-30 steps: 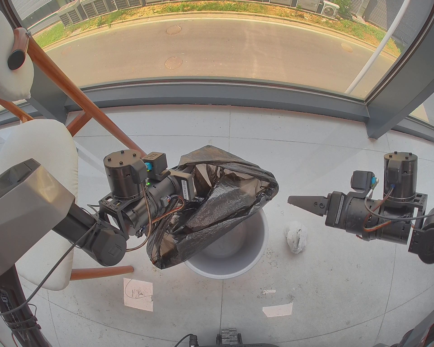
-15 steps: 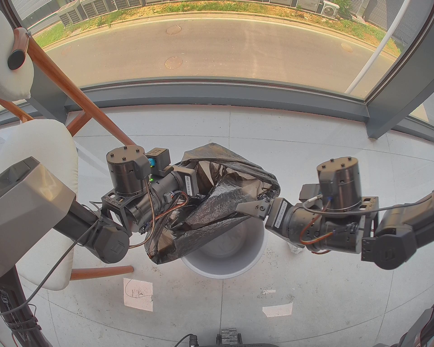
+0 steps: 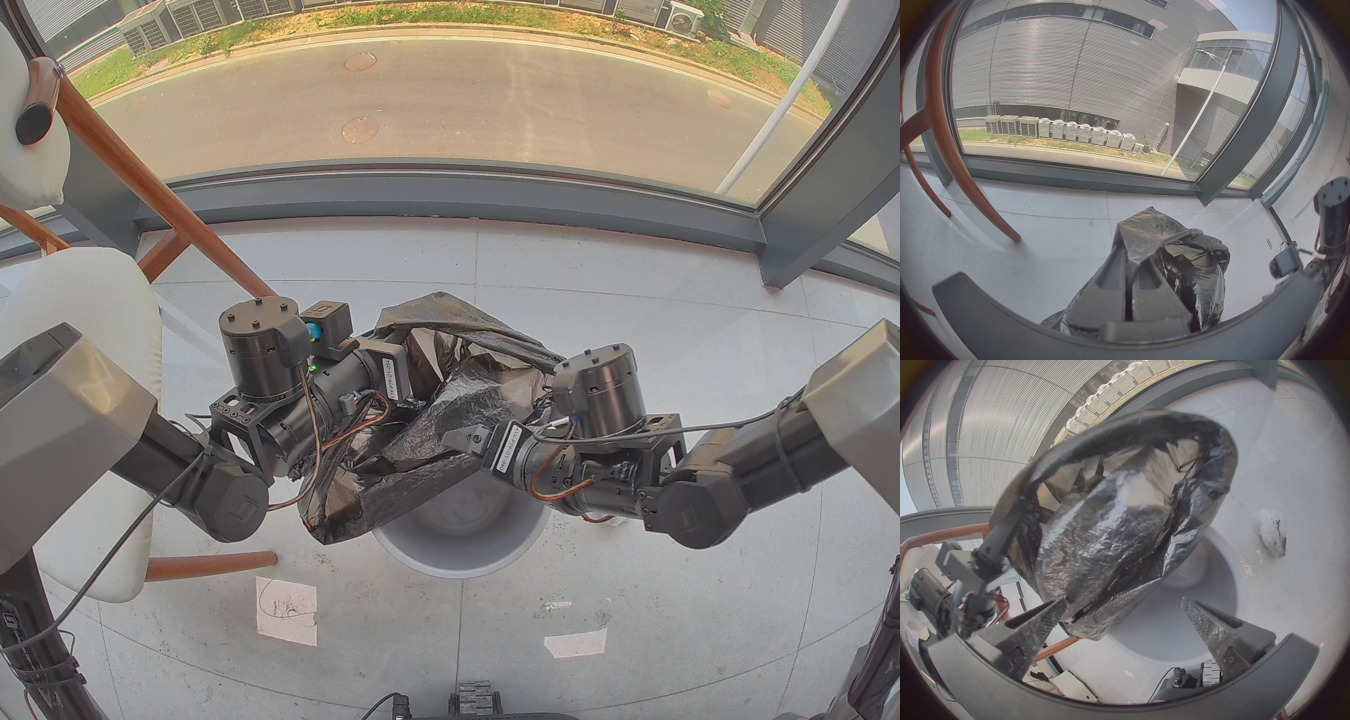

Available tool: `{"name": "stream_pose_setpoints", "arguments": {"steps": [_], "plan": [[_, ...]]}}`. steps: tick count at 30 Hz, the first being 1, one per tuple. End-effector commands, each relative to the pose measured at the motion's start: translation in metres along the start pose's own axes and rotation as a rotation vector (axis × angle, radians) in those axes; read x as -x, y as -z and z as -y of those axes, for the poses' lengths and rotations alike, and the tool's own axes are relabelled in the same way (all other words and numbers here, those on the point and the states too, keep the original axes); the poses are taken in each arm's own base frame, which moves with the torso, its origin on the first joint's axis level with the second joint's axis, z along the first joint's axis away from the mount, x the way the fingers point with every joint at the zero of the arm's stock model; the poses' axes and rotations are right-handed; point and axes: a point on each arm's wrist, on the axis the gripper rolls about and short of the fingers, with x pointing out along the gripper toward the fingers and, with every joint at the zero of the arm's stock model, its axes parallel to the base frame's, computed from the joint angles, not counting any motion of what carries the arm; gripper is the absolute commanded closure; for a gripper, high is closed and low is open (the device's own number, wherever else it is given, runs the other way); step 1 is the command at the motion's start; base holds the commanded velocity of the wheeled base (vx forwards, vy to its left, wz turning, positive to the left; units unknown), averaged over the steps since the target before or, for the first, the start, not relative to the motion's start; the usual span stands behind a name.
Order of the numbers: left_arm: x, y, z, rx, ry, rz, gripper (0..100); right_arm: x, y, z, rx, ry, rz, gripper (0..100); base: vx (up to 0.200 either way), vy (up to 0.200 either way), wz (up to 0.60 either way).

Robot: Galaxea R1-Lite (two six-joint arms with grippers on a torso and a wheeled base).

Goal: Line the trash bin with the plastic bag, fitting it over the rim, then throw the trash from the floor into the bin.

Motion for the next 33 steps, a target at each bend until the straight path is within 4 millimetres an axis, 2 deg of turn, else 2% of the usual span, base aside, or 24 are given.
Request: {"name": "stream_pose_setpoints", "arguments": {"steps": [1,11,14,15,22,24,27,29,33], "plan": [[-0.001,0.000,0.000,0.000,0.000,0.003,100,-0.026,0.008,0.010,0.001,0.039,-0.012,0,0.000,0.000,0.00],[-0.001,0.000,0.002,0.001,0.005,0.004,100,-0.046,0.001,0.012,-0.010,0.044,0.019,0,0.000,0.000,0.00],[-0.001,-0.001,0.003,0.001,0.007,0.007,100,-0.051,0.005,0.017,-0.011,0.062,0.010,0,0.000,0.000,0.00],[-0.001,-0.001,0.003,0.001,0.008,0.007,100,-0.053,0.006,0.018,-0.011,0.067,0.012,100,0.000,0.000,0.00],[-0.001,0.000,0.003,0.001,0.008,0.002,100,-0.047,0.006,0.008,-0.034,0.048,0.019,100,0.000,0.000,0.00],[0.000,0.002,0.003,0.000,0.009,-0.007,100,-0.021,0.007,0.007,-0.022,0.082,-0.009,100,0.000,0.000,0.00],[0.001,0.003,0.003,-0.001,0.010,-0.012,100,-0.006,0.007,0.012,0.002,0.100,-0.018,100,0.000,0.000,0.00],[0.000,0.003,0.002,-0.003,0.010,-0.010,100,0.011,0.003,0.013,0.027,0.103,-0.014,100,0.000,0.000,0.00],[-0.002,0.008,0.002,-0.005,0.011,-0.023,100,0.037,0.008,0.023,0.032,0.139,-0.039,100,0.000,0.000,0.00]]}}
